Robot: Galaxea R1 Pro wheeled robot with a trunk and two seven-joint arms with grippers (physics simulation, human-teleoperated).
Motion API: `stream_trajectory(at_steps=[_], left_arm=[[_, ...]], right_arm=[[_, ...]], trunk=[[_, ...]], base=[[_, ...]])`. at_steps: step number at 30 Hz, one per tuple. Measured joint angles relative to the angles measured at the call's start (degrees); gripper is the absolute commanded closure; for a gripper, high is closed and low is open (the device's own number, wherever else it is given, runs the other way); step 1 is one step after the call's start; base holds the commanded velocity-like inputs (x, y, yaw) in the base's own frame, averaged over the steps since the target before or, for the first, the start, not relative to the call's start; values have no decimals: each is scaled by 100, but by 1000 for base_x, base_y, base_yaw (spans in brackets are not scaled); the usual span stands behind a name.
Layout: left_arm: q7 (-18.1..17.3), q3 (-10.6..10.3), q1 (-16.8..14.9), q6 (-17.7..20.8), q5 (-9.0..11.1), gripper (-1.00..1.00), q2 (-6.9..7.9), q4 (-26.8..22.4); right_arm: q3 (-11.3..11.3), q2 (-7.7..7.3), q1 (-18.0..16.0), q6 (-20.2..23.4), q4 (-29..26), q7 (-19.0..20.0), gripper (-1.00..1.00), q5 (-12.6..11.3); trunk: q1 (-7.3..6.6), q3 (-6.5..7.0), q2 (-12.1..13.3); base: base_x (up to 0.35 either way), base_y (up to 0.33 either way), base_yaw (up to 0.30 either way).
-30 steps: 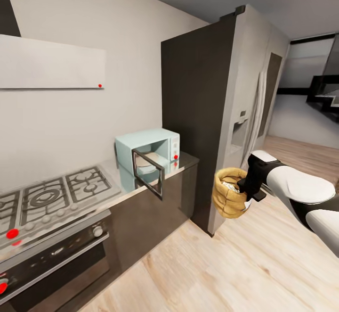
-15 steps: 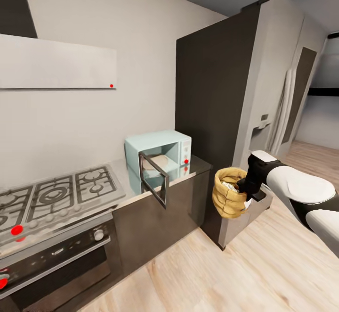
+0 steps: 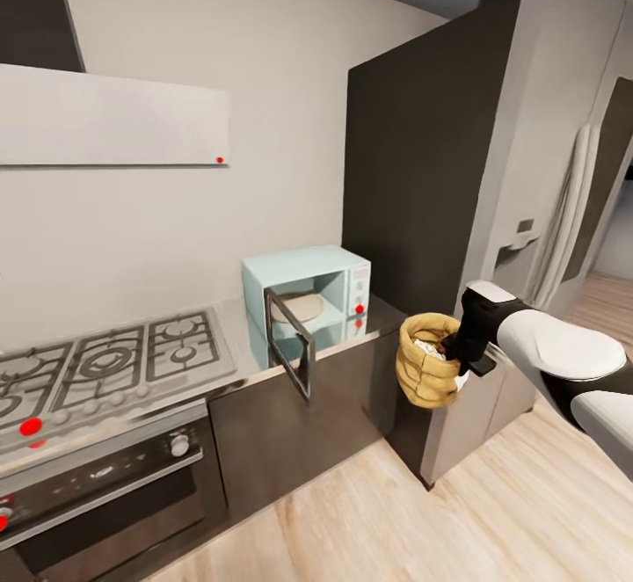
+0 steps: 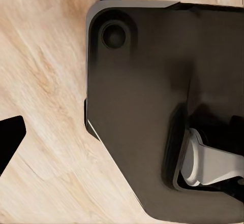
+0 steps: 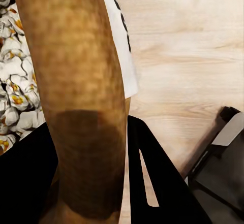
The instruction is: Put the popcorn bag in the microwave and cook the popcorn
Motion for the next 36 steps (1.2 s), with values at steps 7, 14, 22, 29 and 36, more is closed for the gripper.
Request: stream_trajectory(at_steps=[7, 14, 22, 29, 36], left_arm=[[0, 0, 0, 0, 0, -100, 0, 0], [0, 1, 0, 0, 0, -100, 0, 0], [0, 8, 0, -29, 0, -100, 9, 0], [0, 8, 0, -191, 0, -100, 9, 0], [0, 9, 0, -194, 0, -100, 9, 0]], right_arm=[[1, 2, 0, 1, 0, 2, 100, 1], [0, 2, 0, 3, 1, 2, 100, 0], [1, 3, 0, 9, 1, 9, 100, 1], [1, 3, 0, 9, 6, 10, 100, 1], [1, 3, 0, 11, 8, 5, 100, 1]], trunk=[[0, 0, 0], [0, 0, 1], [1, 0, 0], [1, 0, 0], [1, 0, 0]], base=[[120, -195, 248], [88, -224, 252], [40, -226, 252], [1, -226, 252], [0, -226, 252]])
